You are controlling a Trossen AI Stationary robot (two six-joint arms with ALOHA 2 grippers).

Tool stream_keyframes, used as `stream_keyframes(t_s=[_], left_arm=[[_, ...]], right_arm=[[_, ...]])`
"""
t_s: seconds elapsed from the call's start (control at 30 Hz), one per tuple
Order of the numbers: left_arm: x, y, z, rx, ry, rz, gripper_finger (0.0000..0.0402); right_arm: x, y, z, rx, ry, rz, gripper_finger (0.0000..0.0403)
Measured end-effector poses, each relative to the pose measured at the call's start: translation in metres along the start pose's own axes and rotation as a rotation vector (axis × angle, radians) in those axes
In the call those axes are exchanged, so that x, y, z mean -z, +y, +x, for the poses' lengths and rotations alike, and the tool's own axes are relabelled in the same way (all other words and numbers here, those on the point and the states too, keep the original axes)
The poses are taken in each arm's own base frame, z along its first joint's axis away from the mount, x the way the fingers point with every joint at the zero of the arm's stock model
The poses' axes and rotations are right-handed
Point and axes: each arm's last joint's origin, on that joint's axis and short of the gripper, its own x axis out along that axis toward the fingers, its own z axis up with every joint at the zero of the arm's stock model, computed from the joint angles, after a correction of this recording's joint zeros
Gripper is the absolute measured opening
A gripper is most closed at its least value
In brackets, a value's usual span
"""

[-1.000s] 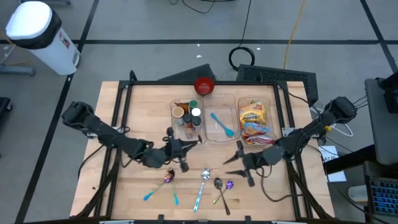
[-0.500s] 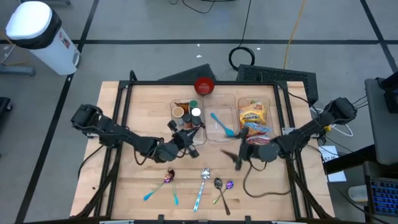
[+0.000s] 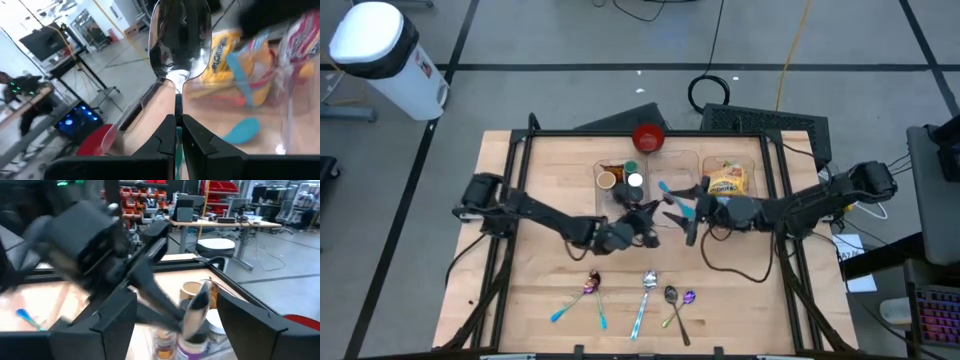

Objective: Pick & Place Food Item
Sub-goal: Put the left blue pattern spoon into the middle transparent bin

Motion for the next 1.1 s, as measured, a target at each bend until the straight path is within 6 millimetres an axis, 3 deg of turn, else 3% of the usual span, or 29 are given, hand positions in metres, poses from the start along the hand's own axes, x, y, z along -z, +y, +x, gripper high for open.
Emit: stream_keyframes(t_s=[0.23, 0.53, 0.73, 0.93, 1.1], left_arm=[[-0.016, -0.013, 0.009, -0.083, 0.053, 0.077, 0.0009], [-0.027, -0.014, -0.006, -0.116, 0.043, 0.066, 0.0009], [-0.025, -0.014, -0.004, -0.076, 0.043, 0.021, 0.0018], [-0.022, -0.015, -0.004, -0.046, 0.057, -0.019, 0.0027], [-0.021, -0.02, -0.005, 0.081, 0.057, -0.099, 0.003]], right_arm=[[0.001, -0.006, 0.001, 0.075, 0.016, -0.039, 0.0242], [-0.003, -0.004, -0.005, 0.075, 0.018, -0.055, 0.0183], [-0.004, -0.003, -0.006, 0.067, 0.014, -0.062, 0.0122], [-0.002, -0.003, -0.006, 0.062, 0.035, -0.092, 0.0022], [0.0, 0.001, -0.007, -0.005, 0.047, -0.085, 0.0005]])
